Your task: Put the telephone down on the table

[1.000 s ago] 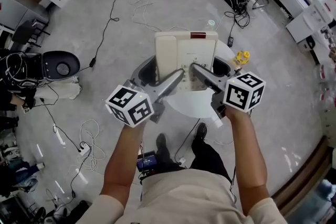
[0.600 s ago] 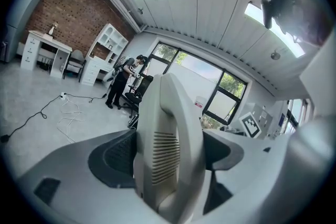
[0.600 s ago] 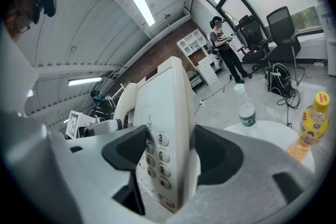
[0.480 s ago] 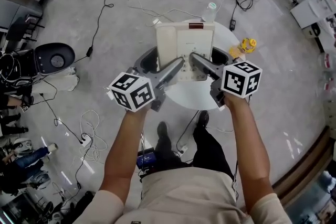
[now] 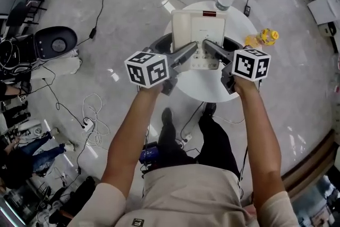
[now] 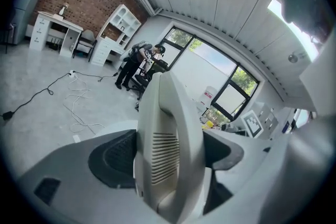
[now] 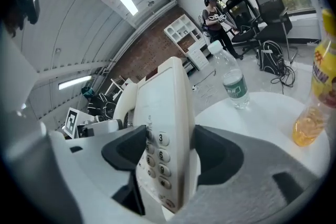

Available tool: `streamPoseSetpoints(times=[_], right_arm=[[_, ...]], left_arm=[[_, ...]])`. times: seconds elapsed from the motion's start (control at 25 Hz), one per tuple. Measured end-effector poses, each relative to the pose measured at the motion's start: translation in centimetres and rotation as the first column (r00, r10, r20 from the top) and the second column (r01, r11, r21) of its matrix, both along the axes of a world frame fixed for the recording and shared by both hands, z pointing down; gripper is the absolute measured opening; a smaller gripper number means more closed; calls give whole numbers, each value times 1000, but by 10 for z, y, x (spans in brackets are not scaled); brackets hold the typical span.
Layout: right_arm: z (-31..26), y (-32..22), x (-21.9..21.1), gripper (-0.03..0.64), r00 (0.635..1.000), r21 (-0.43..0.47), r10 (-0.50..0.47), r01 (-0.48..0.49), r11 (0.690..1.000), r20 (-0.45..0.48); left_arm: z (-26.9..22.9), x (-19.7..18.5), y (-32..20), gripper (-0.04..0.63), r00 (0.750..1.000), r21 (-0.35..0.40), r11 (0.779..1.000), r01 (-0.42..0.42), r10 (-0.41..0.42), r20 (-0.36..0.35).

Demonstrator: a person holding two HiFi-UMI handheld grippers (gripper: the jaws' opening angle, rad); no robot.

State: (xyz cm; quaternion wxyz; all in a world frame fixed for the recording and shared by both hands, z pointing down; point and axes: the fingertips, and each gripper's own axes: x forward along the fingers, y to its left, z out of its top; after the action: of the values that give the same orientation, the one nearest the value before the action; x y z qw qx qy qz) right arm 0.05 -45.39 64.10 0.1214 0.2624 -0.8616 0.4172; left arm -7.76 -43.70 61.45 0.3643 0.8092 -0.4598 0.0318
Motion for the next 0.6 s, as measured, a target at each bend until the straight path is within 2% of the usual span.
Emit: streamPoseSetpoints(times=[0.24, 0.48, 0.6], right_arm=[[51, 1, -3, 275, 1000, -88, -9, 7, 996, -17], [90, -4, 11, 275, 998, -140, 5, -14, 990, -70], [109, -5, 10, 275, 996, -155, 0, -14, 988, -89]], left_arm=[[52, -3, -2, 374, 999, -101, 994, 39, -38, 8], [100, 16, -5, 374, 999, -189, 982, 9, -17, -42], [121, 17, -5, 374, 999, -225, 974, 13, -23, -42]])
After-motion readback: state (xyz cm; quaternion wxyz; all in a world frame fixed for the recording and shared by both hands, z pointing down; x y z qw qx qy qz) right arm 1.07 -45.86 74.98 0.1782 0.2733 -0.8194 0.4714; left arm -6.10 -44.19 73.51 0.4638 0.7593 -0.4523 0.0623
